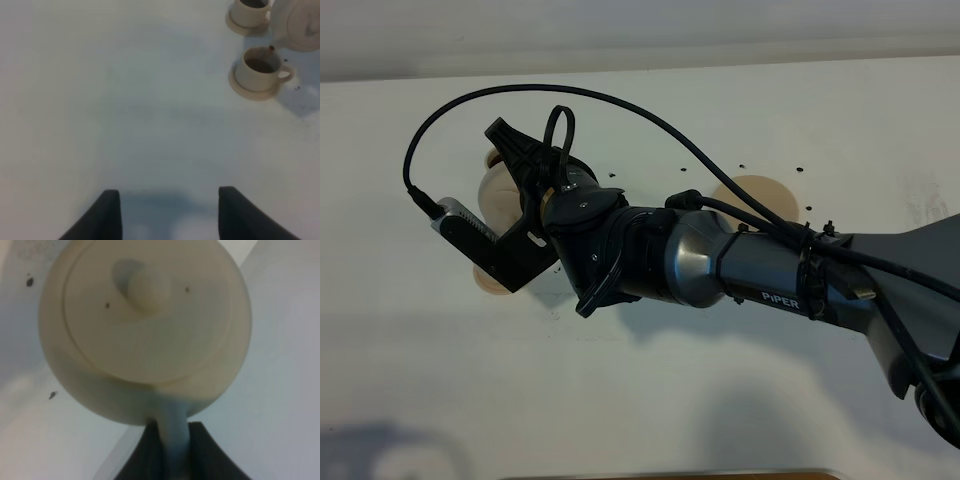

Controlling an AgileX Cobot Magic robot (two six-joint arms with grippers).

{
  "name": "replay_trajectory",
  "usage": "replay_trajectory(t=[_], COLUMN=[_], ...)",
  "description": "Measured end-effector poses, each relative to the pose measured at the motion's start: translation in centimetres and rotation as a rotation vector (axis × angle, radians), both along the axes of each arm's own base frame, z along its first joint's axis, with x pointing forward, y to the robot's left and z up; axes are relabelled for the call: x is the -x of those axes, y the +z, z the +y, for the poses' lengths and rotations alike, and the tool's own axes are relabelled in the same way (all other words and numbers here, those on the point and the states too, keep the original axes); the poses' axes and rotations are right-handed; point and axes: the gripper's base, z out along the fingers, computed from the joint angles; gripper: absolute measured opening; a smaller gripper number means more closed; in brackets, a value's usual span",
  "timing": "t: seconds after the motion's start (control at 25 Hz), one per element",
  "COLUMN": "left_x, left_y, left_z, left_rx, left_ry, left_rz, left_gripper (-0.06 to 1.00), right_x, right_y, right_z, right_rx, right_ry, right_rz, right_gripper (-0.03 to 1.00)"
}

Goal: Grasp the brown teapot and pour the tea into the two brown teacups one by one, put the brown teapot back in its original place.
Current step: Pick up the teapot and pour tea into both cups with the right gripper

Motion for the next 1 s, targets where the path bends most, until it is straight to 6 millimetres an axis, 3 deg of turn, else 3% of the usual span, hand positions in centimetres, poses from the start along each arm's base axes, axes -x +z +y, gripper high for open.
replay_trajectory(t=[1.0], left_x=[0.0], left_y=[0.0], left_z=[0.0], left_rx=[0.0], left_ry=[0.0], left_rz=[0.0], left_gripper=[0.5], right_x=[-0.07], right_y=[0.22], right_z=[0.19], right_rx=[0.083], right_ry=[0.075], right_rz=[-0.054], right_gripper=[0.08])
